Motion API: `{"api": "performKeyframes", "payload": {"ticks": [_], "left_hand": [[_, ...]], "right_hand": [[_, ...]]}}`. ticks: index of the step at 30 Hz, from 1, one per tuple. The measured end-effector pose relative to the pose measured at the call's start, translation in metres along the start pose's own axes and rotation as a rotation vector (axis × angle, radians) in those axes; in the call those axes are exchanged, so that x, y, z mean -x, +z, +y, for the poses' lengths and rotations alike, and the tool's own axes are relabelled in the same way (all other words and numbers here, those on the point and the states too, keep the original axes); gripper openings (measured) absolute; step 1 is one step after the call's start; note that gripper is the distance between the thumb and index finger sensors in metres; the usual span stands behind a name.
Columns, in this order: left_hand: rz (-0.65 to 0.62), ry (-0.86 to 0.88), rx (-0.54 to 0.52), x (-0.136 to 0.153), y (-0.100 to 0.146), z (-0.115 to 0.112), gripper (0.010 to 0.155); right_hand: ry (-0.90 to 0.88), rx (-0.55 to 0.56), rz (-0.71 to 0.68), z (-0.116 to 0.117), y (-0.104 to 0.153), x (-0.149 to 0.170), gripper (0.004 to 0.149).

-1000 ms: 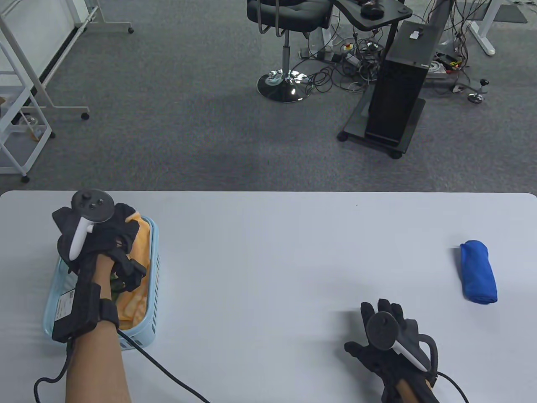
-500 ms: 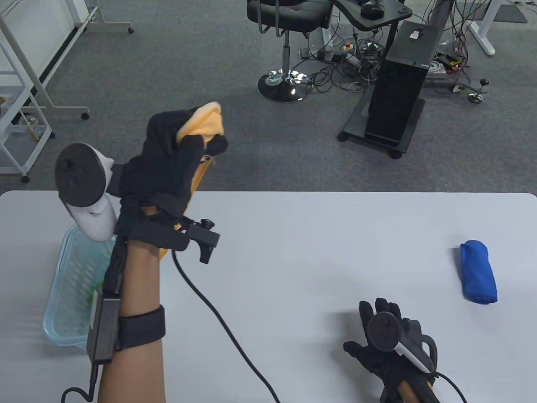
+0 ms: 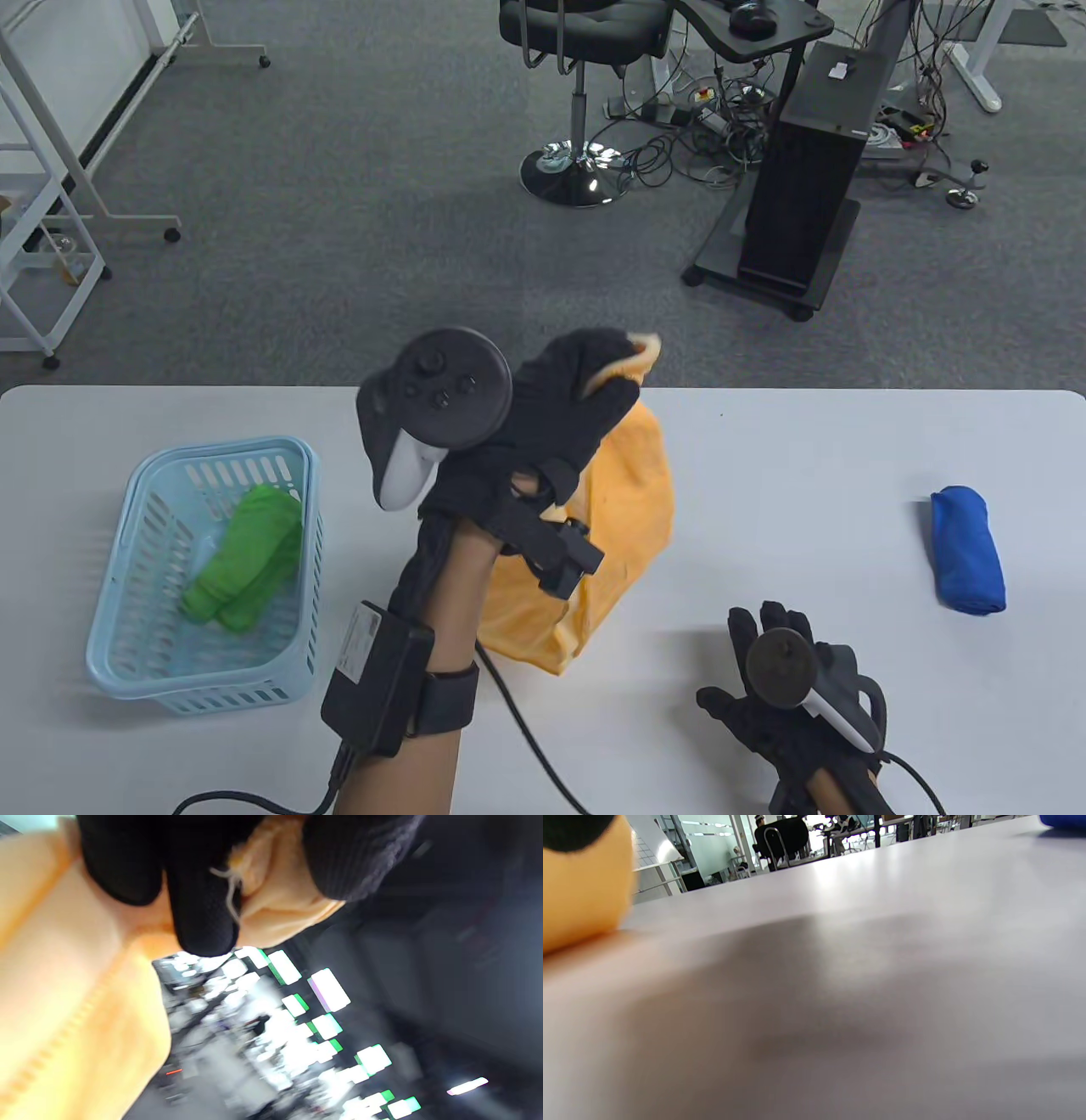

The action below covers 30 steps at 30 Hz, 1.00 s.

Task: Roll rectangular towel into towel roll

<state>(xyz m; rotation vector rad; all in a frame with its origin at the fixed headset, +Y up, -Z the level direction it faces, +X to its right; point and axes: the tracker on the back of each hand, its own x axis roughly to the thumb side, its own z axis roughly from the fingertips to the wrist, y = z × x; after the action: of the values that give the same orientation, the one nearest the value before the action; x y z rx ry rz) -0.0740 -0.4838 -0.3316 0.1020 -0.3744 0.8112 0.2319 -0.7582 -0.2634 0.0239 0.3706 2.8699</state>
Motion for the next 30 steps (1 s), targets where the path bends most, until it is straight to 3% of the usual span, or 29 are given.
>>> {"api": "performKeyframes", "payload": {"ticks": [3,5,8,13,16,19,24,27,30], "left_hand": [[0.16,-0.087,0.136,0.066,0.028,-0.069,0.044],[0.223,-0.087,0.207,0.092,0.047,-0.1,0.045],[0.25,-0.096,0.249,0.113,0.075,-0.13,0.043],[0.249,-0.036,0.27,0.12,0.105,-0.14,0.042],[0.242,0.03,0.218,0.122,0.118,-0.138,0.041],[0.273,0.21,0.111,0.141,0.125,-0.146,0.042],[0.349,0.743,0.082,0.162,0.136,-0.165,0.048],[0.365,0.864,0.02,0.163,0.14,-0.163,0.047],[0.339,0.939,0.093,0.164,0.142,-0.169,0.046]], "right_hand": [[0.009,-0.007,0.0,0.001,0.0,-0.001,0.098],[0.008,-0.01,0.002,0.001,-0.001,-0.001,0.098],[0.008,-0.013,-0.001,0.001,-0.001,-0.003,0.097],[0.006,-0.011,-0.02,0.0,0.0,-0.006,0.097],[0.004,-0.015,-0.03,0.001,0.0,-0.009,0.097],[-0.003,-0.021,-0.046,0.002,0.001,-0.013,0.097],[-0.029,0.013,-0.099,-0.005,0.007,-0.023,0.096],[-0.115,0.084,-0.163,-0.016,0.012,-0.03,0.094],[-0.283,0.116,-0.237,-0.021,0.019,-0.037,0.088]]}}
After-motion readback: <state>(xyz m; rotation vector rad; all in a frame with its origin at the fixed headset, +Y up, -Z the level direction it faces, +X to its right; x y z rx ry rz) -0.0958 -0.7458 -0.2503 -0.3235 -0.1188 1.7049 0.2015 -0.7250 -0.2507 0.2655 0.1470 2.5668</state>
